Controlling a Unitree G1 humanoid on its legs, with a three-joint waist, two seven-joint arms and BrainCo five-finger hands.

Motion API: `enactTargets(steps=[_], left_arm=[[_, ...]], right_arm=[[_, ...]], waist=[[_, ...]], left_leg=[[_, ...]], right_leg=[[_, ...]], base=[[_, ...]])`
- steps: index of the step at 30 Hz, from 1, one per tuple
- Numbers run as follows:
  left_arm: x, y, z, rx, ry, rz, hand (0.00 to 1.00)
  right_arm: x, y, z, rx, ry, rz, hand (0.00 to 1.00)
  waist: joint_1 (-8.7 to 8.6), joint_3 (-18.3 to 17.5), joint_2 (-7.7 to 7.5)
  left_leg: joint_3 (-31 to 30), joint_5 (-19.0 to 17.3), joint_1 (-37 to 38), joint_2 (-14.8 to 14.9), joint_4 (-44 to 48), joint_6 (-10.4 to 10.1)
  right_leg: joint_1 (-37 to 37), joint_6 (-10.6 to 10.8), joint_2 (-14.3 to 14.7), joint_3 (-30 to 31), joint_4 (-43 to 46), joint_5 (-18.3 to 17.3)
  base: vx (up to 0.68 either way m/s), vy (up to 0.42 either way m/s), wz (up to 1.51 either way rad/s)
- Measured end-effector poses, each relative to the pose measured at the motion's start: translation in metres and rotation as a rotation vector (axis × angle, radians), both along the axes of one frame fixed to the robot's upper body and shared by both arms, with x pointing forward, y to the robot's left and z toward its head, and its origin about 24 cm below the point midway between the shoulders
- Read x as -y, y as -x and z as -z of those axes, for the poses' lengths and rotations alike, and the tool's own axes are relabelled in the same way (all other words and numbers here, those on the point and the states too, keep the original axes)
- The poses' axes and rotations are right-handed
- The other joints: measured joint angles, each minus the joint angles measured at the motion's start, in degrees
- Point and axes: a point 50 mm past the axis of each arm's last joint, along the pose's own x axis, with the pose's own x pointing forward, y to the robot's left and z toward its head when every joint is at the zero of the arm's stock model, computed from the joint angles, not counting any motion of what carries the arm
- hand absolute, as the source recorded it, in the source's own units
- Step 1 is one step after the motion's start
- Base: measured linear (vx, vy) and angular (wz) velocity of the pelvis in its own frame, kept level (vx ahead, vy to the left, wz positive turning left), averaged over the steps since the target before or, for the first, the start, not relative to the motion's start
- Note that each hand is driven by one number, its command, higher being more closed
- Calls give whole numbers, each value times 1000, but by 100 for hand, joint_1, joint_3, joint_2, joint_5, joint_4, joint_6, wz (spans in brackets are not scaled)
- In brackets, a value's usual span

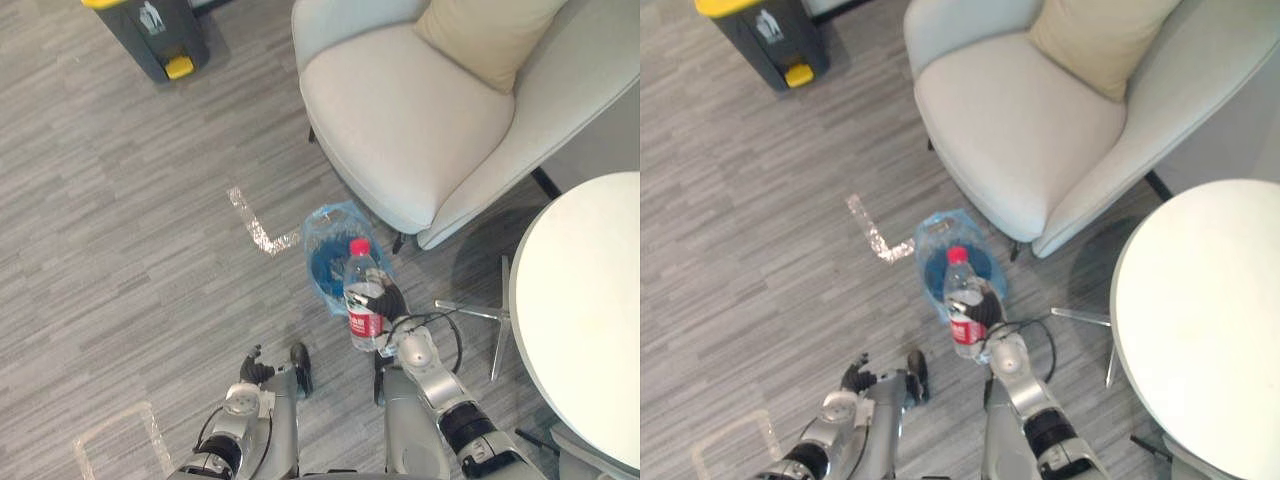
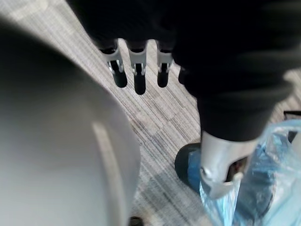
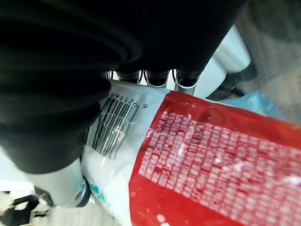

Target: Gather rubbish on tea table into small bin, then transfer packed bag to large trash can.

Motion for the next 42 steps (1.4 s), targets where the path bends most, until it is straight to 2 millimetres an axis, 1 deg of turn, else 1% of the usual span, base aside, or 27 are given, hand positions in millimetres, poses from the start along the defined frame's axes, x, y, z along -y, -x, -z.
enactTargets(steps=[1, 2, 5, 7, 8, 9, 10, 11, 12, 14, 16, 18, 20, 21, 22, 24, 26, 29, 33, 34, 37, 42], left_arm=[[1, -3, -2, 14, 8, -10, 0], [3, -8, -6, 40, 36, -35, 0], [9, -24, -19, 113, 87, -78, 0], [13, -35, -28, 154, 99, -101, 0], [15, -43, -35, 183, 119, -120, 0], [18, -46, -38, 195, 130, -123, 0], [20, -54, -45, 226, 148, -132, 0], [22, -63, -54, 260, 152, -133, 0], [24, -68, -59, 283, 153, -134, 0], [27, -79, -72, 338, 190, -150, 0], [29, -86, -82, 377, 210, -164, 0], [29, -89, -87, 400, 219, -173, 0], [27, -93, -94, 430, 224, -181, 0], [27, -94, -96, 438, 225, -183, 0], [28, -98, -100, 451, 236, -190, 0], [29, -102, -106, 473, 250, -200, 0], [29, -105, -110, 489, 261, -205, 0], [29, -108, -116, 512, 275, -213, 0], [29, -111, -123, 550, 281, -210, 0], [30, -112, -125, 554, 282, -209, 0], [31, -113, -127, 565, 285, -205, 0], [30, -113, -130, 578, 287, -204, 0]], right_arm=[[-3, -3, -6, 24, -3, -6, 100], [-8, -7, -19, 72, -10, -20, 100], [-15, -19, -51, 197, -31, -23, 100], [-16, -27, -68, 258, -28, -13, 100], [-17, -32, -81, 303, -35, -3, 100], [-18, -35, -88, 325, -39, 3, 100], [-17, -40, -103, 373, -44, 13, 100], [-16, -46, -120, 428, -40, 23, 100], [-14, -49, -128, 456, -36, 30, 100], [-9, -58, -157, 542, -37, 65, 100], [-3, -66, -175, 585, -25, 99, 100], [2, -71, -183, 597, -19, 129, 100], [12, -75, -194, 627, -11, 171, 100], [15, -76, -197, 631, -7, 184, 100], [24, -80, -202, 634, 3, 217, 100], [34, -87, -207, 623, 12, 260, 100], [41, -91, -211, 612, 18, 290, 100], [51, -96, -210, 590, 31, 324, 100], [64, -99, -211, 570, 19, 374, 100], [68, -100, -211, 563, 15, 389, 0], [72, -102, -210, 545, 21, 405, 0], [73, -104, -207, 531, 25, 411, 0]], waist=[[5, 6, 1], [10, 15, 6], [31, 17, 4], [45, 51, 8], [53, 64, 7], [61, 64, 7], [76, 91, 14], [115, 225, 14], [143, 266, 13], [210, 289, 12], [271, 321, 12], [297, 329, 13], [301, 345, 17], [300, 347, 18], [306, 358, 14], [354, 400, 10], [377, 428, 11], [420, 450, 7], [426, 452, 5], [426, 452, 5], [426, 452, 5], [423, 453, 6]], left_leg=[[-2, 0, -127, 9, 54, -1], [-3, 0, -348, 30, 140, 0], [-22, 27, -1012, 124, 337, 3], [-31, 89, -1319, 146, 378, 27], [-48, 176, -1533, 155, 391, 19], [-64, 197, -1657, 162, 404, 21], [-117, 230, -1893, 165, 436, 19], [-168, 259, -2024, 170, 476, 15], [-186, 280, -2106, 175, 491, 8], [-245, 355, -2481, 155, 492, -1], [-256, 389, -2666, 114, 481, 4], [-287, 421, -2779, 90, 459, 8], [-384, 456, -2980, 46, 461, -8], [-428, 474, -3048, 21, 459, -13], [-488, 512, -3177, -16, 456, -14], [-548, 570, -3337, -46, 460, -29], [-563, 630, -3419, -92, 435, -44], [-595, 691, -3496, -104, 357, -65], [-635, 759, -3639, -106, 327, -71], [-636, 774, -3676, -105, 325, -67], [-619, 781, -3743, -102, 352, -68], [-621, 791, -3766, -67, 367, -81]], right_leg=[[-136, -5, -3, -3, 78, -11], [-377, -16, -4, -5, 198, -23], [-1043, -24, -3, -93, 433, -18], [-1356, -38, -7, -123, 518, -10], [-1571, -64, -12, -150, 561, 9], [-1684, -73, -12, -169, 581, 16], [-1898, -81, -17, -219, 638, 19], [-2007, -92, -24, -269, 690, 25], [-2081, -92, -34, -290, 735, 25], [-2435, -107, -69, -369, 791, 29], [-2641, -121, -106, -384, 854, 21], [-2726, -130, -136, -437, 853, 16], [-2850, -170, -181, -552, 866, -17], [-2902, -171, -200, -585, 879, -21], [-3016, -181, -254, -664, 938, -39], [-3147, -187, -273, -705, 980, -57], [-3254, -193, -315, -713, 1045, -66], [-3334, -203, -330, -745, 1055, -72], [-3463, -209, -342, -799, 1073, -68], [-3505, -214, -344, -805, 1083, -65], [-3600, -217, -344, -781, 1134, -64], [-3623, -219, -319, -784, 1141, -62]], base=[[-123, -24, 1], [-93, -47, 3], [-86, -50, 6], [-58, -51, 10], [-33, -37, 9], [-30, -47, 14], [8, -27, 17], [9, -31, 17], [13, -19, 20], [13, -10, 19], [36, 2, 14], [44, 11, 17], [35, 17, 25], [24, 18, 32], [21, 16, 33], [17, 7, 25], [8, 1, 16], [-13, -1, 10], [-15, 3, 8], [0, 0, 0], [0, 0, 0], [-3, 2, -1]])
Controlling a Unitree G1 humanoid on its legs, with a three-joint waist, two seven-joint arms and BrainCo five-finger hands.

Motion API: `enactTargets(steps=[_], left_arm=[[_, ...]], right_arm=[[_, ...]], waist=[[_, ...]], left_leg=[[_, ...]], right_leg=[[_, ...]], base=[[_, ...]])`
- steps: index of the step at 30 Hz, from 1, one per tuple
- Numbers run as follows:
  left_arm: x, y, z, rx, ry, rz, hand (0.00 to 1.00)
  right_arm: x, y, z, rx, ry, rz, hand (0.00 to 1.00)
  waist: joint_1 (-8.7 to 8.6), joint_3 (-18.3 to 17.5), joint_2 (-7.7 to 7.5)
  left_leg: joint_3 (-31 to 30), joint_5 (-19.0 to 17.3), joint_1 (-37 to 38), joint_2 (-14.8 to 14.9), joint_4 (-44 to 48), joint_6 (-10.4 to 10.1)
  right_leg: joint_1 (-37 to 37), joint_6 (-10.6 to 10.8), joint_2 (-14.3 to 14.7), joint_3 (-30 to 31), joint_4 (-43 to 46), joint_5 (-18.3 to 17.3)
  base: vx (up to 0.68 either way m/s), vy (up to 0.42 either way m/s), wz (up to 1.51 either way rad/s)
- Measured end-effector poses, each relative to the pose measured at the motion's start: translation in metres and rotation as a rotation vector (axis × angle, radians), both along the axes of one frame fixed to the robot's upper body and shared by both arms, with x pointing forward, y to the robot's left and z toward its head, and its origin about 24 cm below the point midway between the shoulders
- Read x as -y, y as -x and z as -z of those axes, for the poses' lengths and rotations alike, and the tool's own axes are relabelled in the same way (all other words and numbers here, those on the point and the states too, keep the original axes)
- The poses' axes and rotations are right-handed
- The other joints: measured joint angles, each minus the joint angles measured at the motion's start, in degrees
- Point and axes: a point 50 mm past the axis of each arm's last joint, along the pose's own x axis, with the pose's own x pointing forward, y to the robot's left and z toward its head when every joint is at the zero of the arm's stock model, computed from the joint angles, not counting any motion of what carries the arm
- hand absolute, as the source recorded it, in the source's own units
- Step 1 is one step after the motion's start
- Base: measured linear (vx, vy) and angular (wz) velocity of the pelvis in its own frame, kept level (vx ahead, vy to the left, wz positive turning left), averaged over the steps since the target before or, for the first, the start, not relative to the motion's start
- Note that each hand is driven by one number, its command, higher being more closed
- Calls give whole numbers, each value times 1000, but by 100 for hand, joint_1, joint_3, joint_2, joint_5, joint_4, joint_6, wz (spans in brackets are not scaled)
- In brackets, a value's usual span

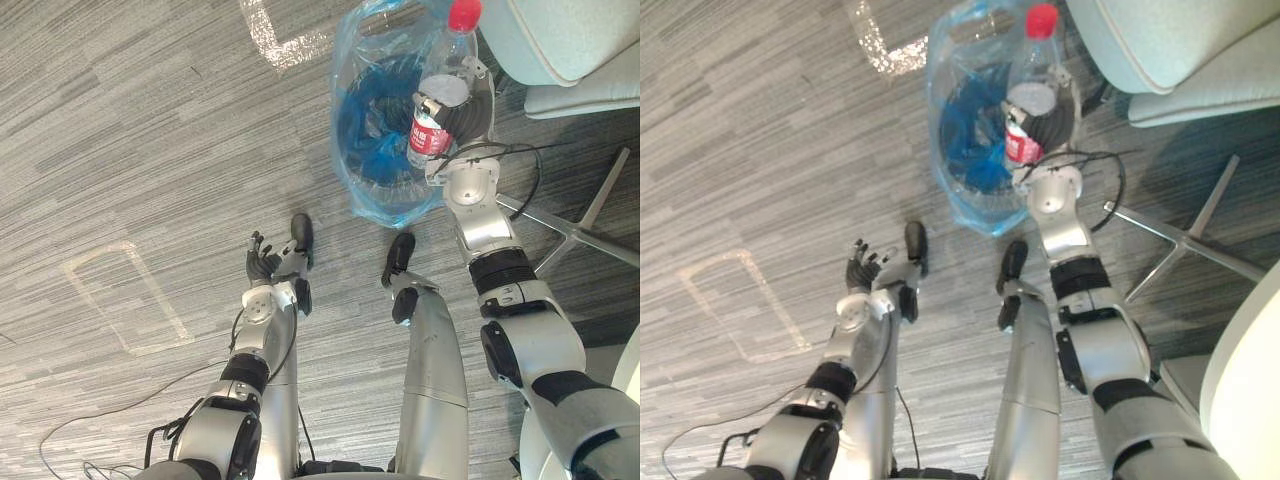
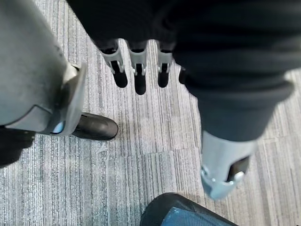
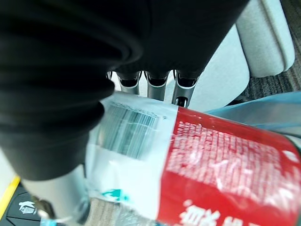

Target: Gather rubbish on tea table into small bin, then transfer packed bag to large trash can.

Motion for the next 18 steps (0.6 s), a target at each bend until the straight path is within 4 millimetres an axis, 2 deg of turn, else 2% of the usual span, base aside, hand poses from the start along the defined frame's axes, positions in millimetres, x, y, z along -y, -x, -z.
enactTargets(steps=[4, 9, 13, 18], left_arm=[[0, 0, -1, 5, -1, 1, 0], [-3, 0, -1, 7, -11, -3, 0], [-8, 0, -2, 8, -35, -6, 0], [-14, -1, -4, 17, -66, -6, 0]], right_arm=[[-5, 2, -2, 16, 14, -15, 0], [-30, 19, -9, 122, 78, -105, 0], [-47, 33, 0, 170, 222, -141, 0], [-46, 42, 14, 175, 378, -120, 0]], waist=[[-2, 1, -2], [-30, 4, -8], [-100, 46, -81], [-116, 105, -185]], left_leg=[[2, 0, -18, 31, 5, 0], [12, 2, -6, 80, 5, -3], [74, 2, 51, 107, 11, -3], [128, 0, 59, 225, 38, -2]], right_leg=[[-1, -18, 28, -2, -13, 12], [-2, -26, 72, -3, -22, 20], [11, -49, 94, 45, -32, 37], [30, -95, 200, 77, -110, 123]], base=[[-10, 7, -2], [-6, 5, -3], [-5, 6, -6], [-22, 10, -14]])
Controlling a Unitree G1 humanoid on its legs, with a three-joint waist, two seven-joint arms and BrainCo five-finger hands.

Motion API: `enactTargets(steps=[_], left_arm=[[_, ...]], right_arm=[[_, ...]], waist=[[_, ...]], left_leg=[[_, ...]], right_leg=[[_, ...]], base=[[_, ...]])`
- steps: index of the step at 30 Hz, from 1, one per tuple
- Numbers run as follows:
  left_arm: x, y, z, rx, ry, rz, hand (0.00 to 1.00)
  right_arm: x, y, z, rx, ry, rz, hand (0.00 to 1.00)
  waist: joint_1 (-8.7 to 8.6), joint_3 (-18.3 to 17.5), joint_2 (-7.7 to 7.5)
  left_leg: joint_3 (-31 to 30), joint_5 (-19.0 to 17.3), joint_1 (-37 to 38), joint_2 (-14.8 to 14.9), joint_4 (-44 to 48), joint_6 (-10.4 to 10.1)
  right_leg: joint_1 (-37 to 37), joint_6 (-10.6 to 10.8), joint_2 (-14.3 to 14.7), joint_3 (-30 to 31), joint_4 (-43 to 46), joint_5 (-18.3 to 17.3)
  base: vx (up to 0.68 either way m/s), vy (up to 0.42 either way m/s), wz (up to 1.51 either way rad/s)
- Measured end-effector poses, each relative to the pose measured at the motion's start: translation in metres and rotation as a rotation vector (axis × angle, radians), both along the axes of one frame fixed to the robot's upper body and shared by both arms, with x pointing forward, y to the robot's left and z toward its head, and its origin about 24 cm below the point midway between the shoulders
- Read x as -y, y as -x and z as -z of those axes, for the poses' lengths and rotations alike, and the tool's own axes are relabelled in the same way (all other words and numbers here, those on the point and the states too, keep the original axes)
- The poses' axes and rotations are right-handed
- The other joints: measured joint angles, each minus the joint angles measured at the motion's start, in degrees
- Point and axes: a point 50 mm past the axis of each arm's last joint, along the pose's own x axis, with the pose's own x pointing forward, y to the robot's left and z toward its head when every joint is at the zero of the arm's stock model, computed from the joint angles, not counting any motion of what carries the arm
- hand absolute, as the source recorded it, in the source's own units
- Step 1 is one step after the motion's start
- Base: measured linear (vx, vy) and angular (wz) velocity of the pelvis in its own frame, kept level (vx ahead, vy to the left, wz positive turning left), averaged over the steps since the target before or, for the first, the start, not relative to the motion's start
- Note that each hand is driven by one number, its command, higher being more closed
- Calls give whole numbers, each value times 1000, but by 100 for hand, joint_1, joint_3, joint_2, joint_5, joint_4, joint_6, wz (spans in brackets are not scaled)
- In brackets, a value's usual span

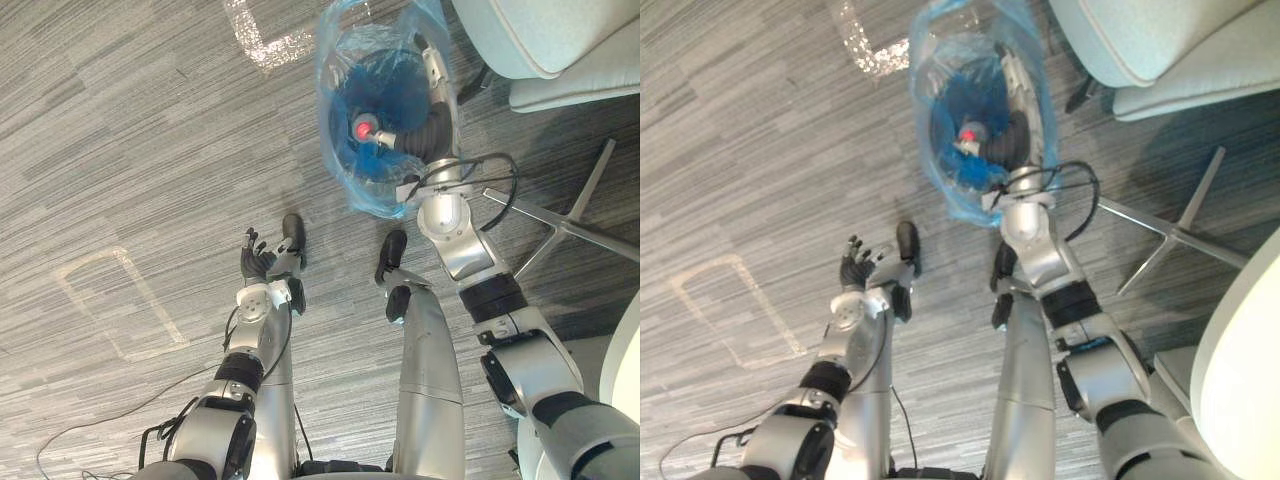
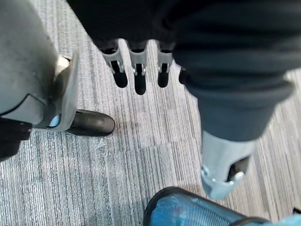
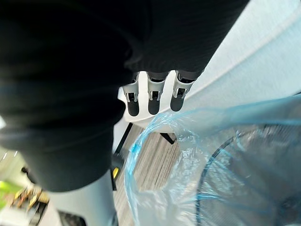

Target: Gather rubbish on tea table into small bin, then transfer packed bag to large trash can.

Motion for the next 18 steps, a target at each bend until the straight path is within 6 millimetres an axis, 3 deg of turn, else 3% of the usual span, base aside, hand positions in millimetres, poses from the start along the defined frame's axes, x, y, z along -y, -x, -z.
enactTargets(steps=[9, 18], left_arm=[[-1, 0, 0, -1, -28, 12, 0], [1, 0, 2, -11, -56, 36, 0]], right_arm=[[1, 1, 28, -73, 260, 30, 0], [2, -17, 61, -224, 445, 96, 0]], waist=[[3, 10, -19], [37, 2, -27]], left_leg=[[15, -4, -54, 143, 58, 5], [69, -11, 2, 166, -13, 19]], right_leg=[[3, -13, 131, -4, -166, 132], [77, -10, 150, 13, -307, 211]], base=[[-21, 9, -9], [1, 5, -2]])
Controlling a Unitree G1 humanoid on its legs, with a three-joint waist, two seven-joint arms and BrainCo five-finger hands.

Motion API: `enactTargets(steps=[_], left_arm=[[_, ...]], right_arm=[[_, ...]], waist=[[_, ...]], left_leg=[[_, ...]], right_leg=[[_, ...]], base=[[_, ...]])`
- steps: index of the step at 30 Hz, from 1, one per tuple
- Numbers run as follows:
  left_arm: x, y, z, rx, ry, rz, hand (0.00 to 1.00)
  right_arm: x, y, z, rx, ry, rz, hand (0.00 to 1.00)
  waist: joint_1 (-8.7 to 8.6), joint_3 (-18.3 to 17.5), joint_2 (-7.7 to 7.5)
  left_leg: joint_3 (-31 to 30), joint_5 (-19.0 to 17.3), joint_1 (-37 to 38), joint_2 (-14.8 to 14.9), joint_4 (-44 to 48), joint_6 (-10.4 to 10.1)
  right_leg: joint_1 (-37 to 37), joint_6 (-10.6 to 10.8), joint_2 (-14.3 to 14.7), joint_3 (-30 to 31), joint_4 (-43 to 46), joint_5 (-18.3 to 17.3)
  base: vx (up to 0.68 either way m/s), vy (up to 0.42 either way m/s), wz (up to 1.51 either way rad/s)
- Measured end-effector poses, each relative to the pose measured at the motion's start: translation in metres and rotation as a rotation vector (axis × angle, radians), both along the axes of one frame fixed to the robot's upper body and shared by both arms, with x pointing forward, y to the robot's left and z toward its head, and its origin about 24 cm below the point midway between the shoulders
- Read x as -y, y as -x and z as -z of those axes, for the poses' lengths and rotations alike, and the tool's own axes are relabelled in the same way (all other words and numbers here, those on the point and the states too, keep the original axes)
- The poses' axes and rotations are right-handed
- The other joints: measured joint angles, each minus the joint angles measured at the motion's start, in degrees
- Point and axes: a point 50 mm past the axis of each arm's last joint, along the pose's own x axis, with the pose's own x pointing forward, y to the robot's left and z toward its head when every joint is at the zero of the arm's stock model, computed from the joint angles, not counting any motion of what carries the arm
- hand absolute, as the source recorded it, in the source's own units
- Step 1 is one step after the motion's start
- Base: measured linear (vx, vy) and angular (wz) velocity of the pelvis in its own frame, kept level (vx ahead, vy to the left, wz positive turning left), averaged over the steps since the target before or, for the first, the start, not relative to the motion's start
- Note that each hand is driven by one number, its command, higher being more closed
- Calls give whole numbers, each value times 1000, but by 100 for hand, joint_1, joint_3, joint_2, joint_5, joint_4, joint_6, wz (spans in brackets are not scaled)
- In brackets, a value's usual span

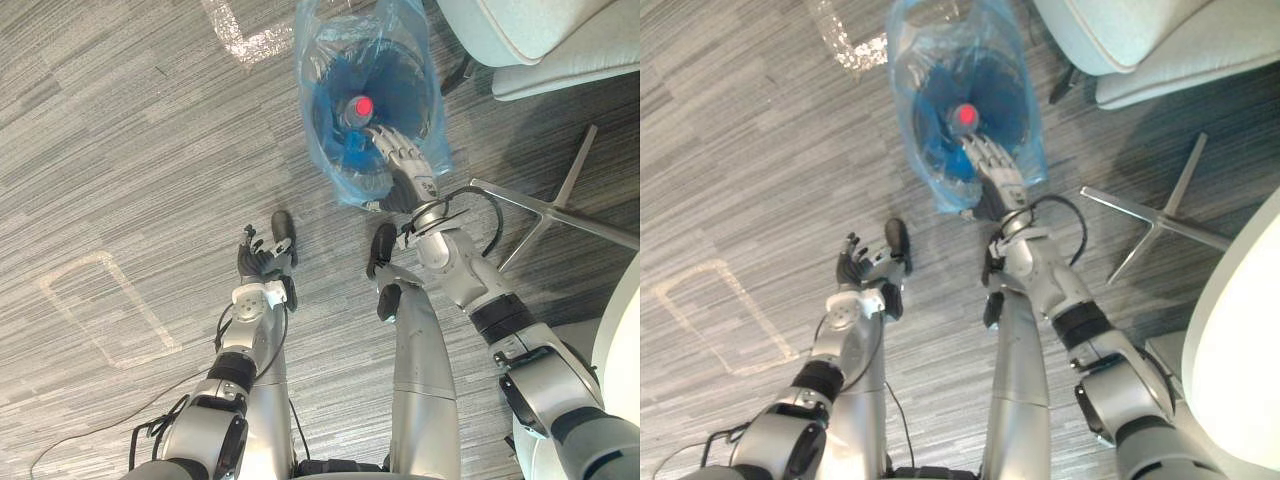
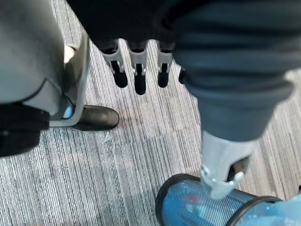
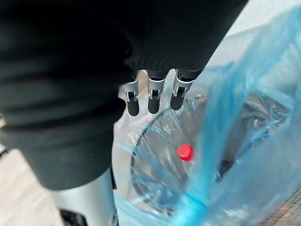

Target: Gather rubbish on tea table into small bin, then transfer packed bag to large trash can.

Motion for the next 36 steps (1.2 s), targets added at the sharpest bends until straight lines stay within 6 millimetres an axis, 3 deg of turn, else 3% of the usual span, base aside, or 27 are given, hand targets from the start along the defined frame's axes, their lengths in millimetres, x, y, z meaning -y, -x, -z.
enactTargets(steps=[17, 25, 31, 36], left_arm=[[6, -1, 0, 2, 27, 4, 0], [8, -1, 0, 3, 32, 5, 0], [8, -1, 0, 3, 31, 7, 0], [9, 0, 0, 1, 27, 12, 0]], right_arm=[[7, -23, 16, -108, 54, 150, 0], [6, -21, 15, -88, 45, 147, 0], [-6, -6, 10, -7, 8, 65, 0], [-4, 1, 16, -7, 9, 49, 0]], waist=[[110, -16, -21], [111, -17, -20], [109, -17, -20], [109, -17, -20]], left_leg=[[73, 25, 0, 15, -78, 40], [-21, 30, 1, -17, -46, 49], [7, 31, 19, -12, -45, 51], [48, 27, 40, 1, -34, 57]], right_leg=[[8, 3, -20, -20, -80, 41], [101, 0, -42, -106, -92, 39], [102, 0, -43, -84, -91, 41], [107, 4, -41, -51, -94, 50]], base=[[3, 1, 0], [4, 5, 4], [0, 0, 0], [0, 0, -2]])
